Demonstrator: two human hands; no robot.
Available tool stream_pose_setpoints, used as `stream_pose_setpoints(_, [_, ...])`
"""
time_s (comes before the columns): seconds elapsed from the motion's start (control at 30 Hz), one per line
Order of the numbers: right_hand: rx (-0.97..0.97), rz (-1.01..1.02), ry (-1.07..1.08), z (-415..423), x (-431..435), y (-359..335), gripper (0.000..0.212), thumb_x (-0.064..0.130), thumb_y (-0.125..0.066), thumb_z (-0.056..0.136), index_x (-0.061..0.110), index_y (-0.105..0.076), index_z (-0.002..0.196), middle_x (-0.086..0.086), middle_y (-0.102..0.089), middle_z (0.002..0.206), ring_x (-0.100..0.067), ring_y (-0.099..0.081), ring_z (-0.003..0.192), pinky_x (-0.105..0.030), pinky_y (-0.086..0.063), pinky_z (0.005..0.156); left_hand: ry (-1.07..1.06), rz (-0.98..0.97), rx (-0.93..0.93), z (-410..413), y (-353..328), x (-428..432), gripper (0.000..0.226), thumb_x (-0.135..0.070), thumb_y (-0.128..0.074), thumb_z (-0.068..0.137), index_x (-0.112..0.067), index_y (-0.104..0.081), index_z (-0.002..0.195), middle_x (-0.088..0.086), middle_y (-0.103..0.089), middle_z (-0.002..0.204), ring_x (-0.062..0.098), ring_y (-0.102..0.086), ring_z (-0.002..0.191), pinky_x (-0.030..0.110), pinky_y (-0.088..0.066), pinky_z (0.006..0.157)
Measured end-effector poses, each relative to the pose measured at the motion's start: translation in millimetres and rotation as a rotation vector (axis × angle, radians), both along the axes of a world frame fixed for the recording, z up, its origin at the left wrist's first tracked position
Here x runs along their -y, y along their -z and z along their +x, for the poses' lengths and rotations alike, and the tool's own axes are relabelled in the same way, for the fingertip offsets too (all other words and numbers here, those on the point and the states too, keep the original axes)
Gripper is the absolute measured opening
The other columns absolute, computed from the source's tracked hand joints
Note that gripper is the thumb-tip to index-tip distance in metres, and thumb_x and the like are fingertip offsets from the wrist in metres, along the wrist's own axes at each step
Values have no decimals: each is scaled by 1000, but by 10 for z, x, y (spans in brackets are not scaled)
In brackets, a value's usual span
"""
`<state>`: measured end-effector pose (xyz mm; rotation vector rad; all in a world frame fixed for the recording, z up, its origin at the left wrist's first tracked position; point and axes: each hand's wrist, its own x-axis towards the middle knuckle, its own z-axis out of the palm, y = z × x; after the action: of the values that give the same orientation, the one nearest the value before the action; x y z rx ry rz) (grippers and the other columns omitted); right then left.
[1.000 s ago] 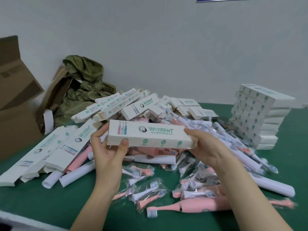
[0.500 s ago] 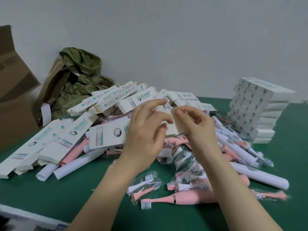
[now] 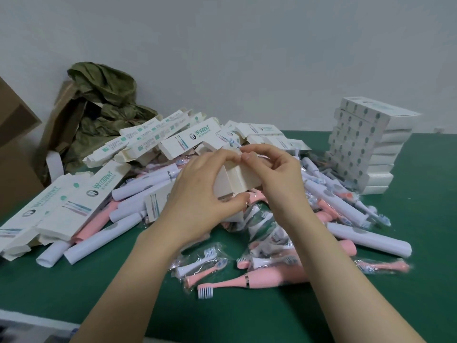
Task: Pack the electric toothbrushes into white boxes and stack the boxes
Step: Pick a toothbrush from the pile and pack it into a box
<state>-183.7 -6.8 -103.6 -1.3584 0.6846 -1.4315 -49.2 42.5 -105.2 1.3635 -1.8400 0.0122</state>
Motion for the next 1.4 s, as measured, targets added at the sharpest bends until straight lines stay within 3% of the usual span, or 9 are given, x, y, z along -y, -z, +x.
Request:
stream_pose_setpoints(0.13, [54,139,-76,17,-4,8,3,12,-65,88,13,-67,87,2,-67,69,-20,-59,72,-31,-47,57,-18,-16,78,59,-31,-21,57,-48,-61,66,-47,-42,120,-21,-51,119,3,-42,111,29,-38,91])
stream_pose_setpoints(0.37, [240,239,-314,5,-22,-72,13,12,-53,94,9,-64,87,0,-65,69,-12,-60,63,-21,-50,52,61,-200,254,143,-168,-69,54,-29,-65,69,-15,-59,120,1,-61,115,12,-48,105,21,-35,92])
stream_pose_setpoints(0.53, [310,325,-322,-131,69,-157,25,22,-46,99,4,-61,90,-7,-72,77,-16,-70,71,-25,-58,64,-23,-242,241,285,-169,-64,58,-39,-50,70,-6,-62,116,6,-62,115,19,-51,104,15,-30,90])
stream_pose_setpoints(0.63, [-9,240,-78,-284,192,-105,11,9,-54,94,6,-63,88,-8,-71,81,-17,-69,72,-26,-59,70,-78,-464,40,376,-154,-64,49,-31,-53,72,-3,-62,112,-1,-56,107,2,-46,90,5,-34,80])
stream_pose_setpoints(0.77, [-645,38,60,-224,256,132,10,7,-59,89,15,-63,85,0,-67,82,-10,-61,69,-25,-54,70,-131,-750,-291,442,-197,-5,36,-24,-49,83,-10,-51,116,-13,-49,108,-16,-46,79,10,-34,66])
stream_pose_setpoints(0.93, [-1171,-262,-67,7,199,382,20,21,-71,80,19,-65,99,6,-60,92,-14,-56,86,-28,-48,72,-229,-575,-337,605,-166,78,42,-32,-51,81,-6,-58,114,-36,-52,80,-4,-40,54,12,-30,59])
stream_pose_setpoints(1.07, [-1452,-447,24,51,241,426,39,28,-76,76,24,-64,113,5,-50,95,-17,-45,96,-36,-44,78,-235,-421,-349,598,-125,94,44,-40,-51,77,-15,-57,113,-15,-45,58,1,-39,56,16,-30,60])
stream_pose_setpoints(1.23, [-897,-48,-59,-165,314,339,21,19,-78,76,22,-72,96,3,-70,83,-7,-61,61,-17,-45,51,-224,-246,-277,589,-105,112,43,-34,-56,82,-19,-55,122,18,-54,87,28,-48,84,23,-31,73])
stream_pose_setpoints(1.4, [-229,196,8,-376,365,204,17,6,-72,80,12,-69,96,-7,-74,89,-21,-71,82,-24,-58,72,-195,-229,-291,468,-87,153,42,-35,-57,79,-22,-56,119,-7,-51,96,4,-42,84,2,-30,73])
